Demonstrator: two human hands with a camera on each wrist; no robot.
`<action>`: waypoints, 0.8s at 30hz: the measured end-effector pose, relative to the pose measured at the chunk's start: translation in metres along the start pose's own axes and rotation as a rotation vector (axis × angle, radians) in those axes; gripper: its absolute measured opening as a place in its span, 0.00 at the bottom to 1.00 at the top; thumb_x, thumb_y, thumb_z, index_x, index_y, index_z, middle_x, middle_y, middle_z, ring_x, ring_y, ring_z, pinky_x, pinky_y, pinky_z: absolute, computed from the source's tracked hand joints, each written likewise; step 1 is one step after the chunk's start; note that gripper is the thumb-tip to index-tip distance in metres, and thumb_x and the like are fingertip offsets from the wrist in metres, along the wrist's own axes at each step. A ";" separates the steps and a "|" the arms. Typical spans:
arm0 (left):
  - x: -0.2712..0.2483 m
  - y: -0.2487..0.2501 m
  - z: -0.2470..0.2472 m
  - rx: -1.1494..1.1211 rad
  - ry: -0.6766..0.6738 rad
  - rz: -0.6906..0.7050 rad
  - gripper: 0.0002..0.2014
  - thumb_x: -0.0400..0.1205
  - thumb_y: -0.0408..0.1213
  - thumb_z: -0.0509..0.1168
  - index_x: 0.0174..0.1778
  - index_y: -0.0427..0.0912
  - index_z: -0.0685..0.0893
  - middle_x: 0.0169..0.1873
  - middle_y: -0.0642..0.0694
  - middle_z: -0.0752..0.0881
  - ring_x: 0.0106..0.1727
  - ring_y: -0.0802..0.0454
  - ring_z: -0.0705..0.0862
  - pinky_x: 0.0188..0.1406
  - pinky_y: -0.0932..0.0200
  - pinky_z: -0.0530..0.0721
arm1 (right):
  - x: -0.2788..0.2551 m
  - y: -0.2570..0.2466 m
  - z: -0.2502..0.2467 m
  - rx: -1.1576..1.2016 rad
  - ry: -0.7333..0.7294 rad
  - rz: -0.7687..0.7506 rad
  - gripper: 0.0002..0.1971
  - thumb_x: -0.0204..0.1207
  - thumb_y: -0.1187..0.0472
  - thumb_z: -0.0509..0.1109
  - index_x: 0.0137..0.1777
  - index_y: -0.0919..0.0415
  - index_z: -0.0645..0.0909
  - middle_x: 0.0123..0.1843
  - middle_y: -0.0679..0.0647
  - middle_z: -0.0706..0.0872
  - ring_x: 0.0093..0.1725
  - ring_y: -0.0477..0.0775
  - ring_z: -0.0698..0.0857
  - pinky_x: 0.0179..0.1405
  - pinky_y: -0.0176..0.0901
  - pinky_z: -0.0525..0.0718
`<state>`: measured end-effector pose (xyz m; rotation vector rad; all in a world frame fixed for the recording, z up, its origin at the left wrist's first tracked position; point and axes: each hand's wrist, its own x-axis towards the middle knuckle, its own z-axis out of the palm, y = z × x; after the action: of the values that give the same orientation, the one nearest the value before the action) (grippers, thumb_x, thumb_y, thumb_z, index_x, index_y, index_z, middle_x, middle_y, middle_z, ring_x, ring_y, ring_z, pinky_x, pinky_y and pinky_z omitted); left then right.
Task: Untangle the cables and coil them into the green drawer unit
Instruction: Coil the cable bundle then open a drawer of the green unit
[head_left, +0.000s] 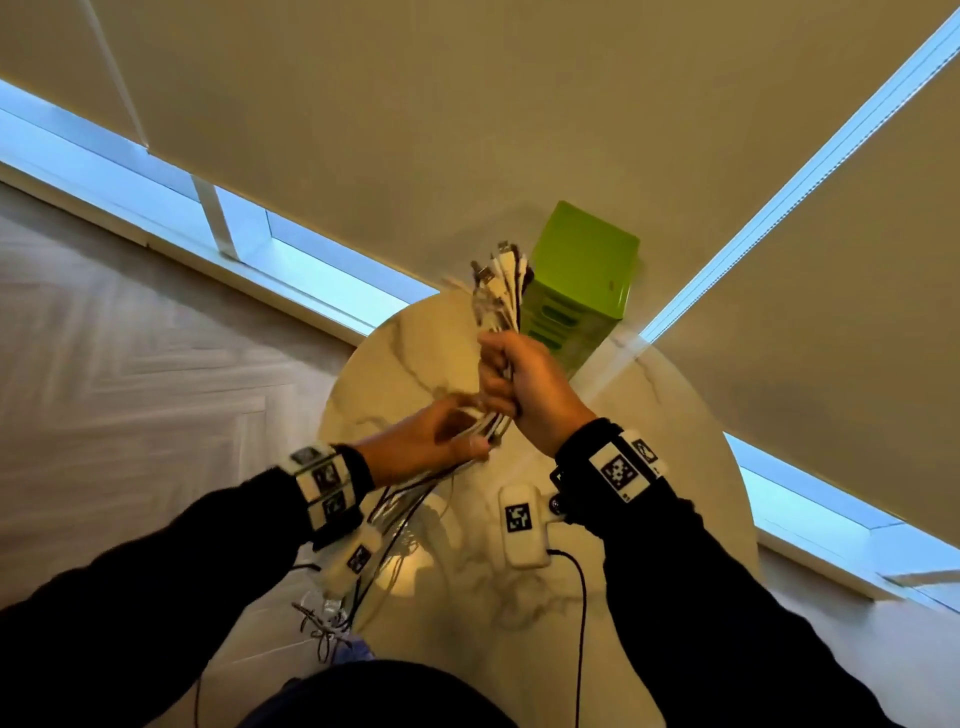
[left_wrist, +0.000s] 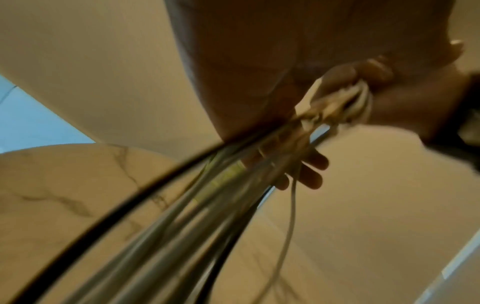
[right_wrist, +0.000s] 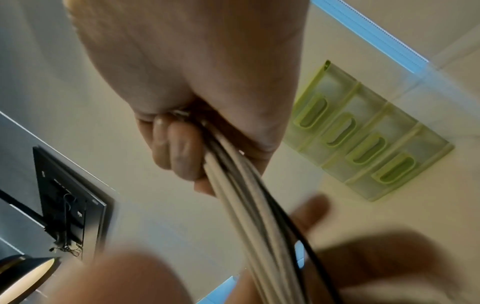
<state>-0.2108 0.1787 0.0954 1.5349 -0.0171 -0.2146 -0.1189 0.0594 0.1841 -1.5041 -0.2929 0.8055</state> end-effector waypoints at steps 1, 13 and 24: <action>-0.004 -0.008 0.008 0.088 -0.059 -0.020 0.35 0.73 0.64 0.74 0.69 0.48 0.74 0.57 0.43 0.90 0.59 0.48 0.90 0.64 0.47 0.87 | 0.001 -0.002 -0.002 -0.009 -0.006 -0.025 0.20 0.84 0.59 0.60 0.30 0.54 0.63 0.22 0.53 0.60 0.20 0.52 0.59 0.27 0.47 0.62; -0.009 -0.013 0.034 0.655 -0.025 0.085 0.17 0.89 0.57 0.55 0.57 0.44 0.68 0.41 0.39 0.85 0.40 0.40 0.84 0.44 0.37 0.81 | 0.002 -0.011 -0.010 0.272 0.041 0.058 0.17 0.87 0.49 0.63 0.37 0.54 0.71 0.24 0.52 0.62 0.14 0.45 0.62 0.13 0.29 0.55; -0.038 -0.036 -0.008 0.495 0.024 -0.075 0.20 0.80 0.63 0.68 0.46 0.47 0.79 0.32 0.45 0.83 0.31 0.59 0.80 0.34 0.56 0.82 | 0.004 -0.024 -0.036 0.494 0.027 0.035 0.18 0.87 0.46 0.62 0.37 0.53 0.71 0.19 0.48 0.63 0.12 0.42 0.60 0.08 0.30 0.54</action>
<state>-0.2515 0.1913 0.0635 2.0337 0.0077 -0.2648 -0.0865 0.0372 0.2026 -1.0560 -0.0394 0.8136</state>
